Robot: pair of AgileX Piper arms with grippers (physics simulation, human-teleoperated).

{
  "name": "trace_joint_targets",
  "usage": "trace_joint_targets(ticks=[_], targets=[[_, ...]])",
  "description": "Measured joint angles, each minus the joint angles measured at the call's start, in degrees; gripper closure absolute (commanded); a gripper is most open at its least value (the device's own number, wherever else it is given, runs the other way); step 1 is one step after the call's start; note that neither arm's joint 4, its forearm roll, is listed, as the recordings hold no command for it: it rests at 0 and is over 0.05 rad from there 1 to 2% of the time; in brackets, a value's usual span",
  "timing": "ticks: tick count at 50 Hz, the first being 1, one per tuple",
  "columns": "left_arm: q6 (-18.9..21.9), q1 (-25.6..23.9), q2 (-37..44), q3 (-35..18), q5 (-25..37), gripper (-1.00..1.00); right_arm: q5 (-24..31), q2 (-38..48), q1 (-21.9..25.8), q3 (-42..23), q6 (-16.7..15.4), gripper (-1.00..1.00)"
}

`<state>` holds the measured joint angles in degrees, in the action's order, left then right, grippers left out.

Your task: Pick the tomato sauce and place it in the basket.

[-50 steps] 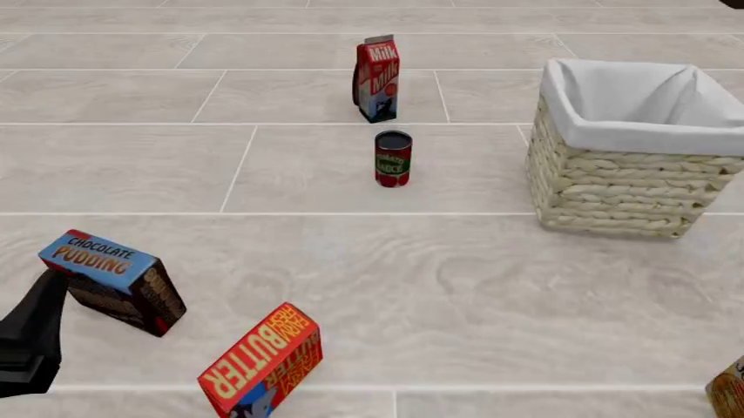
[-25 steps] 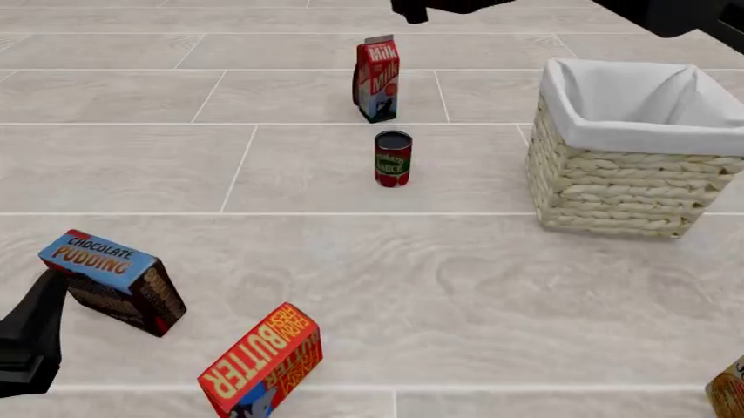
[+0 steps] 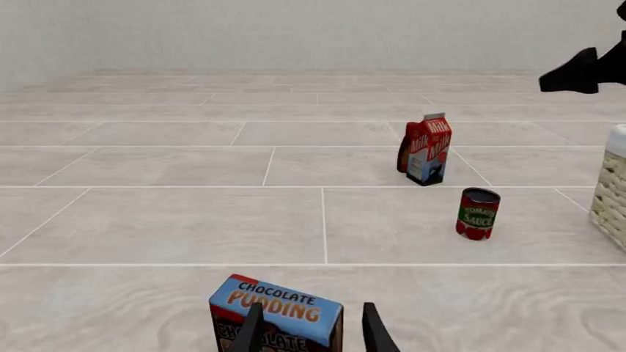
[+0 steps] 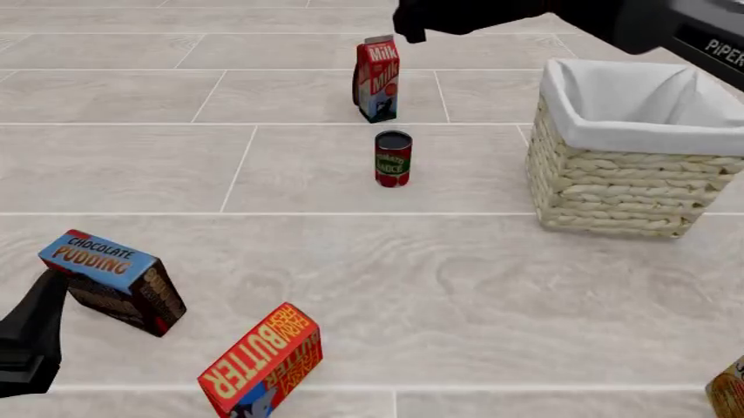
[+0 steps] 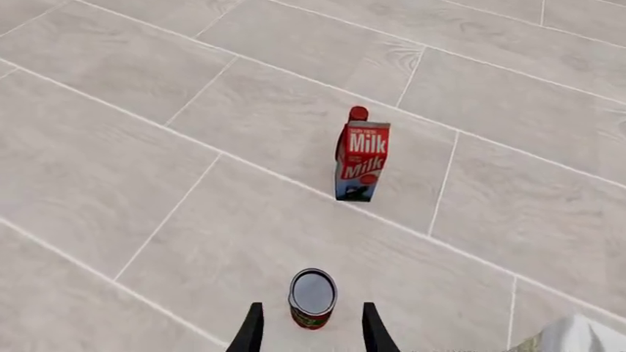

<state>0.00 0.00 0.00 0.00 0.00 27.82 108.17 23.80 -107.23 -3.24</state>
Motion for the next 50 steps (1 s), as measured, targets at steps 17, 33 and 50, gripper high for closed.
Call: trace_joint_targets(ticks=[17, 33, 50], targets=[[0.0, 0.0, 0.0, 0.0, 0.0, -1.00, -1.1, 2.8, -0.6, -0.1, 0.8, -1.00], [0.0, 0.0, 0.0, 0.0, 0.0, -1.00, -1.5, 4.9, -1.1, -0.8, 1.1, -1.00], [0.0, 0.0, 0.0, 0.0, 0.0, -1.00, -1.1, 6.7, -1.4, -2.0, 0.7, -1.00]])
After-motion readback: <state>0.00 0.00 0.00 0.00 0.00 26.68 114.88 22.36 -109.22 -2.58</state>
